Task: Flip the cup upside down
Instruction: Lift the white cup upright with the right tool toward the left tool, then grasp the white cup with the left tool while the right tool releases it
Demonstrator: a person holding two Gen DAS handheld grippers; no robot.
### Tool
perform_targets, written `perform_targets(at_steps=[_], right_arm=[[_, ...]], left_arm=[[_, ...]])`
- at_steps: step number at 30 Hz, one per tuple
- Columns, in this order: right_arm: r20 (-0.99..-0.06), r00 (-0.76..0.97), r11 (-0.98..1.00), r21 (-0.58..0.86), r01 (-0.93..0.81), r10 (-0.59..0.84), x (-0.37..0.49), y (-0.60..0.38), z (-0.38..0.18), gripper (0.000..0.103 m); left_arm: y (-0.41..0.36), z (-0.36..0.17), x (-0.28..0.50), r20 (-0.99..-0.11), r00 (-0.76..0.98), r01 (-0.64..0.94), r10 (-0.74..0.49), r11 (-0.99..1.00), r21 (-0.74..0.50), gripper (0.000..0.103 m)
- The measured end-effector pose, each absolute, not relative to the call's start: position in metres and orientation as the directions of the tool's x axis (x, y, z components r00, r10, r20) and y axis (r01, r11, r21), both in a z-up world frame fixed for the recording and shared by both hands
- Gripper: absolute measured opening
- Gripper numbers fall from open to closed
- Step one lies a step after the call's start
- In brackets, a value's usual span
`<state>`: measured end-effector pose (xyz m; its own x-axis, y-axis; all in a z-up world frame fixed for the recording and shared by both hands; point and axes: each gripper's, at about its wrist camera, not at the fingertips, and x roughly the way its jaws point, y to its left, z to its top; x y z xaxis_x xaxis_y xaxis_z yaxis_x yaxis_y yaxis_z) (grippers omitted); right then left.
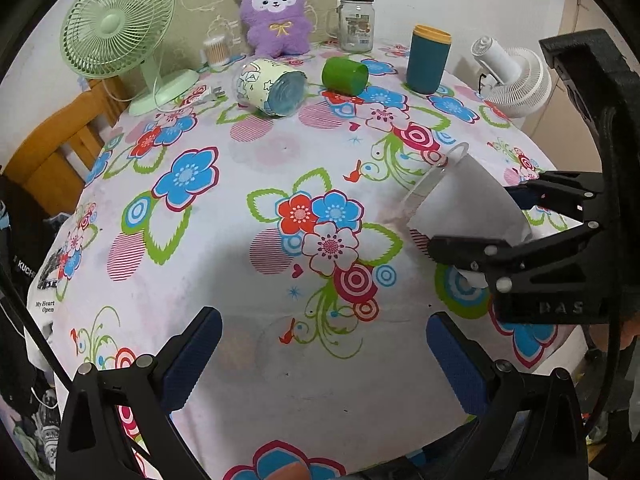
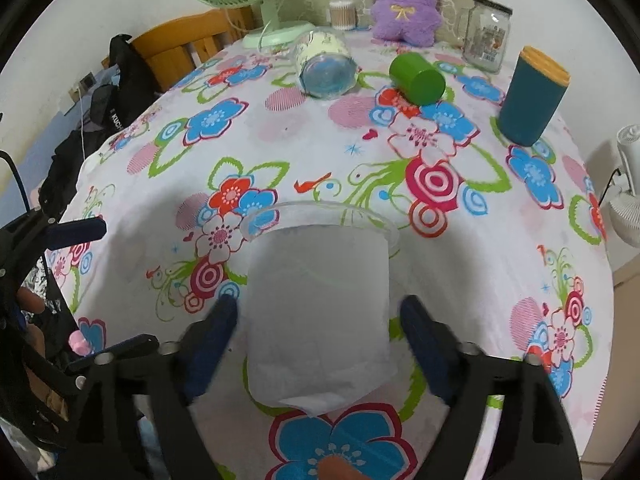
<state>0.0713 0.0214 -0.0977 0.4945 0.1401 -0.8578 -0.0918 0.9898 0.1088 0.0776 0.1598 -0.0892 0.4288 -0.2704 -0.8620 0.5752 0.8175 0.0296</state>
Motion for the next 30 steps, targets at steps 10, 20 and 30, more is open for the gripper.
perform_targets(at_steps=[10, 20, 30], right_arm=[[-0.787, 0.578, 0.977, 0.179, -0.116, 0.213, 0.049, 0.000, -0.048, 0.087], [-0.721, 0.687, 0.986, 0.162, 0.042, 0.089, 0.002, -0.086, -0.016, 0.096], [-0.758, 0.644, 0.943, 0.280, 0.178, 0.103, -0.018, -0.147, -0.059, 0.096]], left_arm=[[0.157, -0.064, 0.072, -0.834, 0.427, 0.548, -0.349, 0.834, -0.068, 0.103], [0.121, -0.038, 0.065, -0.792, 0.386, 0.493, -0.474, 0.831, -0.257, 0.103], [0.081, -0.056, 0.067, -0.818, 0.377, 0.344, -0.434, 0.886, -0.311, 0.103]])
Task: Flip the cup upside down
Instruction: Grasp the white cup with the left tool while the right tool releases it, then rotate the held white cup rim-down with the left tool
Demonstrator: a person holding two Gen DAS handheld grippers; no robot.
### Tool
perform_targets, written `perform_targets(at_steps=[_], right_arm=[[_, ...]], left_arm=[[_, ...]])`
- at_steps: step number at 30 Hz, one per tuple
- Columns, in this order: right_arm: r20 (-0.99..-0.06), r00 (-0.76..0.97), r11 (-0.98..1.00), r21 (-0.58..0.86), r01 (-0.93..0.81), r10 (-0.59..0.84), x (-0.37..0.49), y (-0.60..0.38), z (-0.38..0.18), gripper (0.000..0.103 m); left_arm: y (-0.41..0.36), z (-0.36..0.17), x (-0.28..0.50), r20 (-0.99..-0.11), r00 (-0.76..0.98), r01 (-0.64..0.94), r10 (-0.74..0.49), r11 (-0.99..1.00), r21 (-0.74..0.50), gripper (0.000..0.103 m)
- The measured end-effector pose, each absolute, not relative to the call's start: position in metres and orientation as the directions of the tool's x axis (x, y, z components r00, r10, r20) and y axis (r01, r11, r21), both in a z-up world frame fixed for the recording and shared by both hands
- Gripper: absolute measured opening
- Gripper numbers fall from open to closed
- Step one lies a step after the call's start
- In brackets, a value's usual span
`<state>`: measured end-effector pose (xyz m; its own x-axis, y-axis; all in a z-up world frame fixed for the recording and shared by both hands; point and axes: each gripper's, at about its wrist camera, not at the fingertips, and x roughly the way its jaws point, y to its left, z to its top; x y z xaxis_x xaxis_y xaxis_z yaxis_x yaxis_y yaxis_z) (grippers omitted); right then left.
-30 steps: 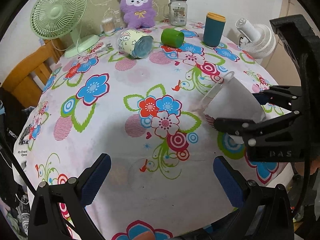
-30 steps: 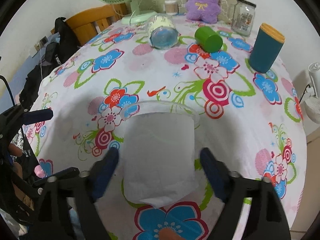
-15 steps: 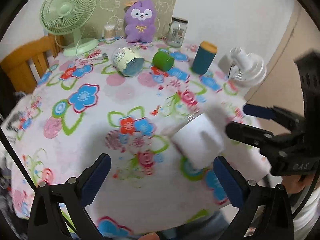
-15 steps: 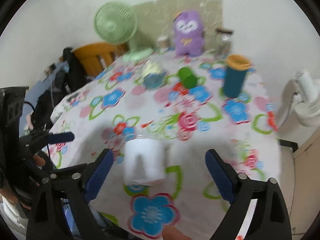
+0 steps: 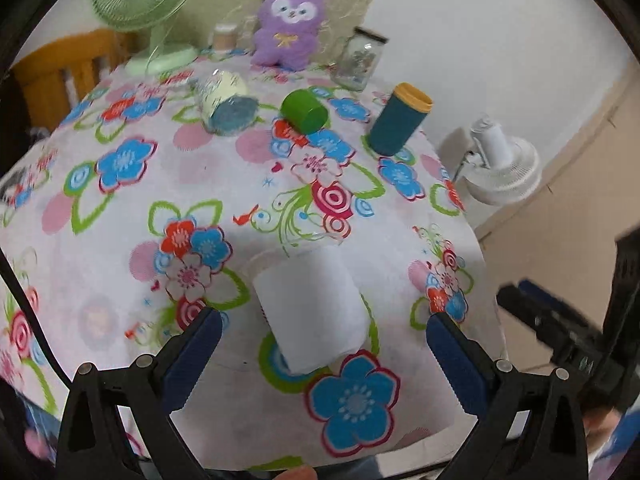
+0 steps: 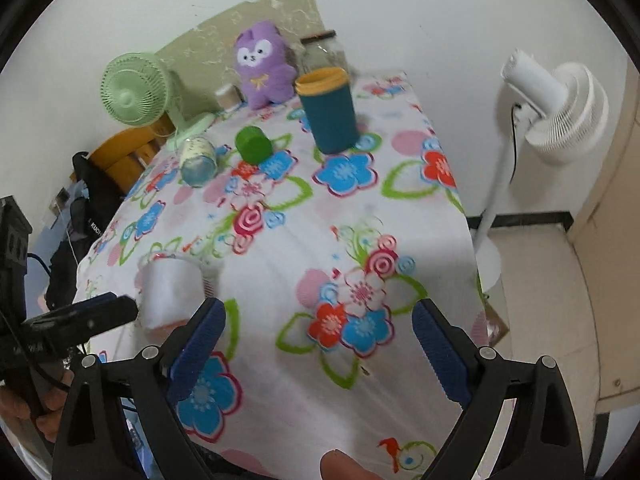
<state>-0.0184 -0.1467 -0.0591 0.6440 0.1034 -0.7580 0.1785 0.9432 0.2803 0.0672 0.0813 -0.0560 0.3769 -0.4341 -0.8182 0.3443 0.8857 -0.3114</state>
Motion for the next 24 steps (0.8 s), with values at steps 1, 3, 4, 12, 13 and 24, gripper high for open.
perform_targets(at_steps=[1, 3, 4, 12, 13, 24], right_arm=[[-0.759, 0.643, 0.942, 0.283, 0.179, 0.106, -0.019, -0.148, -0.061, 0.096], [-0.760, 0.641, 0.939, 0.290, 0.184, 0.109, -0.020, -0.152, -0.066, 0.096], [-0.760, 0.640, 0.938, 0.292, 0.185, 0.110, -0.020, -0.153, -0.067, 0.096], [-0.761, 0.636, 0.932, 0.312, 0.186, 0.128, -0.016, -0.161, -0.077, 0.096], [-0.762, 0.635, 0.931, 0.314, 0.186, 0.129, -0.016, -0.161, -0.078, 0.096], [-0.761, 0.633, 0.927, 0.326, 0.185, 0.141, -0.011, -0.160, -0.083, 0.096]], left_arm=[[0.079, -0.060, 0.069, -0.825, 0.371, 0.322, -0.426, 0.893, -0.316, 0.103], [0.075, -0.068, 0.073, -0.833, 0.357, 0.289, -0.423, 0.898, -0.332, 0.103], [0.072, -0.072, 0.075, -0.839, 0.344, 0.278, -0.423, 0.899, -0.339, 0.103], [0.059, -0.093, 0.081, -0.865, 0.313, 0.257, -0.392, 0.912, -0.320, 0.103], [0.059, -0.095, 0.083, -0.869, 0.306, 0.255, -0.388, 0.913, -0.318, 0.102], [0.057, -0.108, 0.089, -0.891, 0.261, 0.234, -0.371, 0.920, -0.314, 0.073]])
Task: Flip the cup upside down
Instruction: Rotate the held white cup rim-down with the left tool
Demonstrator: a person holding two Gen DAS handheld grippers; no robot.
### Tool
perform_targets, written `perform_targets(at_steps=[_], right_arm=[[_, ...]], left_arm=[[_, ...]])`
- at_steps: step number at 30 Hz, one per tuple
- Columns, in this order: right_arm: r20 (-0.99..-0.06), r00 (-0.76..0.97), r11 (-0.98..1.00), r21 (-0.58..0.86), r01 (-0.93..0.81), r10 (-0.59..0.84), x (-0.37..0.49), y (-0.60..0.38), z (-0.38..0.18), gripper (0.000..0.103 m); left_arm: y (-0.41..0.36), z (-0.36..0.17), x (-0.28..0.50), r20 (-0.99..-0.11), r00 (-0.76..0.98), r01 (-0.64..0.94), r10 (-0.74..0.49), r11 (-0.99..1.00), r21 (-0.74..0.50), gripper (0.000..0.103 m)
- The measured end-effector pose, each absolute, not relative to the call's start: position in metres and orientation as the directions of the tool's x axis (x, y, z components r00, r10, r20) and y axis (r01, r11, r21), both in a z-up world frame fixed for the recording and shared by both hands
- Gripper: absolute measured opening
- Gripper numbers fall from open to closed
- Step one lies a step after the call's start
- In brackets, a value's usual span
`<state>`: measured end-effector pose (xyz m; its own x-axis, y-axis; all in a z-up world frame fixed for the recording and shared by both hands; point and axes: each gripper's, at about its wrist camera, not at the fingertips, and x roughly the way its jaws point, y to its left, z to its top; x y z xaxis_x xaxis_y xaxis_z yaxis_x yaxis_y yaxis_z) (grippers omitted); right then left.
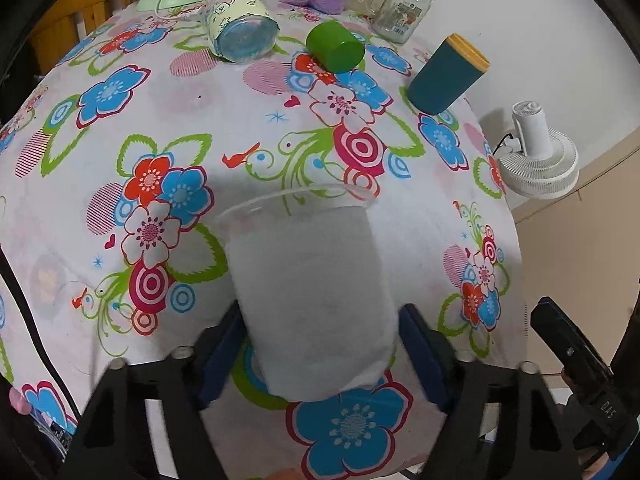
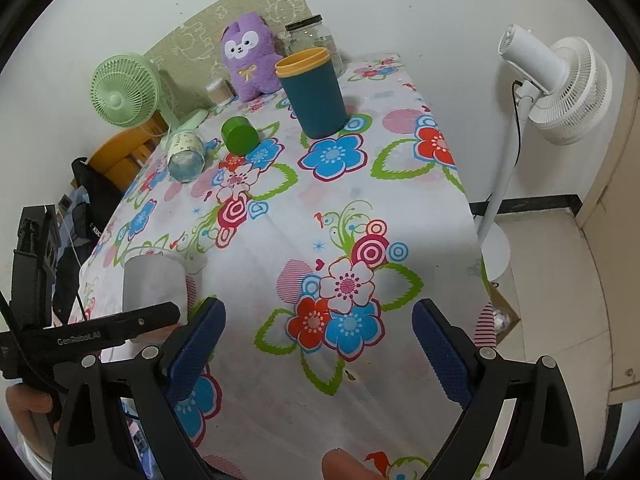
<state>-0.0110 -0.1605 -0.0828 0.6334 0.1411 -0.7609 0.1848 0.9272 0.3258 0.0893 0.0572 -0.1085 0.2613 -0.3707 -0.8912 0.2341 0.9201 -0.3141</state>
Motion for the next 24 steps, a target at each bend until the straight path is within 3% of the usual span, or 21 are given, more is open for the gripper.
perform_targets(at_steps=[10, 16, 24], right_arm=[[-0.770, 0.619, 0.937, 0.315, 0.154, 0.157, -0.008, -0.148, -0.090, 0.096], [-0.773, 0.609, 0.947, 0.303, 0.105, 0.180, -0.007, -0.133, -0.093, 0.096], [-0.762, 0.602, 0.957, 0.291, -0.010, 0.239, -0.009, -0.100, -0.093, 0.096]], left_arm=[[0.073, -0.090, 0.096, -0.891, 0.270, 0.279, -0.366, 0.915, -0.291, 0.072], [0.078, -0.071, 0.098, -0.923, 0.183, 0.402, -0.338, 0.883, -0.243, 0.072], [0.074, -0.061, 0.100, -0.993, 0.017, 0.597, -0.114, 0.798, -0.082, 0.072]])
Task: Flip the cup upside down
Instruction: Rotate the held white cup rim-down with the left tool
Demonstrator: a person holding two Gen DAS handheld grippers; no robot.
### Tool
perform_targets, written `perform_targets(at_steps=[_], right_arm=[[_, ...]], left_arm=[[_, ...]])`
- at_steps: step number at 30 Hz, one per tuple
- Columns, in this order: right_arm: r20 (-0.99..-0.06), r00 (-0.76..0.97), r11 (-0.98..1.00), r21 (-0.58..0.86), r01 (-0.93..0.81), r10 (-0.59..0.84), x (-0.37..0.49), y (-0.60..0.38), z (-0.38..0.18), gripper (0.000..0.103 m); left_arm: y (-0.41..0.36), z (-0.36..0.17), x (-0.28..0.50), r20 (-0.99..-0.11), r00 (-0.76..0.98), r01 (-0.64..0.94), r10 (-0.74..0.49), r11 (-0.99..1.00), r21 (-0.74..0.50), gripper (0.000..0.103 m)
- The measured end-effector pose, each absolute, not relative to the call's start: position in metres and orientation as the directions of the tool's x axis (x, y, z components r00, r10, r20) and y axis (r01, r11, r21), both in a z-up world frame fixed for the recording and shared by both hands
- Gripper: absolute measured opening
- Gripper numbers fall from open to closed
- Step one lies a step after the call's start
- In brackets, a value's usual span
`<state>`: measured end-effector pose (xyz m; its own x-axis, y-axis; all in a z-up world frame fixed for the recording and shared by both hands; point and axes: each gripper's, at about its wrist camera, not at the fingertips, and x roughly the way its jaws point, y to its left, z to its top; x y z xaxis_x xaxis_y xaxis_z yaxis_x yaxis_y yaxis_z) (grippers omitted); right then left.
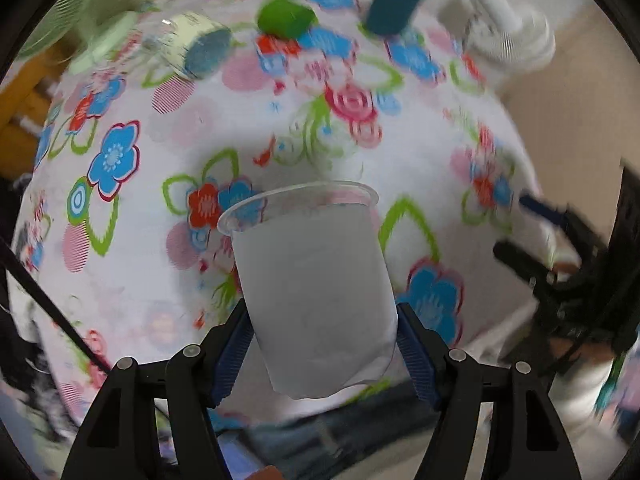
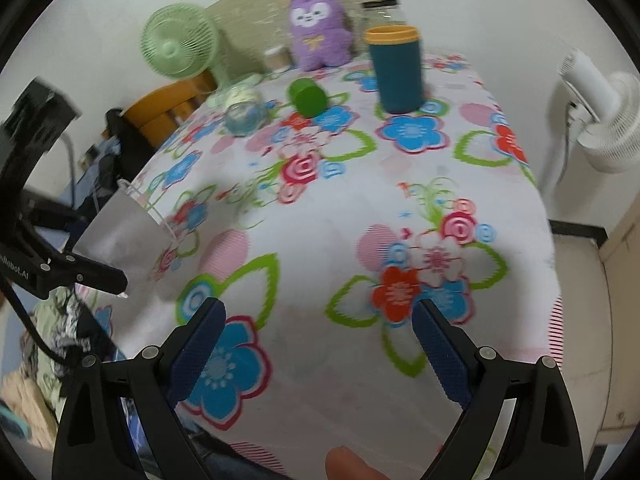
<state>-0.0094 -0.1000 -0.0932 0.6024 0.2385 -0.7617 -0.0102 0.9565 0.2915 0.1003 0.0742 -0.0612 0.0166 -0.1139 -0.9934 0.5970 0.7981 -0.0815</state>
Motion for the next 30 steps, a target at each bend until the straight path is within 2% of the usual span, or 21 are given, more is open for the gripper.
perform_targets(at_steps=[3, 9, 14, 23, 28, 30], right_arm=[[-0.754, 0.598, 0.953, 0.297, -0.059, 0.272, -0.010, -0.087, -0.093, 0.096], [-0.751, 0.589, 0.949, 0.297, -0.103, 0.299, -0.011, -0.073, -0.096, 0.096], [-0.751, 0.582, 0.946, 0.301, -0.120, 0.313, -0.014, -0.068, -0.099, 0.096], [-0.745, 0.582, 0.942, 0.310, -0.130, 0.326, -0.014, -0.070, -0.102, 0.096], [-0.741, 0.584, 0.940, 0.314, -0.134, 0.331, -0.012, -0.069, -0.103, 0.096], [-0.741, 0.584, 0.940, 0.312, -0.137, 0.331, -0.011, -0.069, -0.103, 0.096]], left_arm=[[0.070, -0.066, 0.098, -0.998, -0.055, 0.654, -0.008, 0.755, -0.042, 0.072], [0.060, -0.082, 0.095, -0.949, -0.273, 0.714, 0.158, 0.694, -0.090, 0.072], [0.048, -0.099, 0.096, -0.900, -0.364, 0.730, 0.242, 0.675, -0.113, 0.072], [0.031, -0.119, 0.113, -0.863, -0.420, 0.704, 0.283, 0.701, -0.113, 0.074], [0.022, -0.119, 0.121, -0.875, -0.392, 0.714, 0.283, 0.694, -0.095, 0.075], [0.020, -0.118, 0.123, -0.878, -0.393, 0.711, 0.275, 0.696, -0.100, 0.078]])
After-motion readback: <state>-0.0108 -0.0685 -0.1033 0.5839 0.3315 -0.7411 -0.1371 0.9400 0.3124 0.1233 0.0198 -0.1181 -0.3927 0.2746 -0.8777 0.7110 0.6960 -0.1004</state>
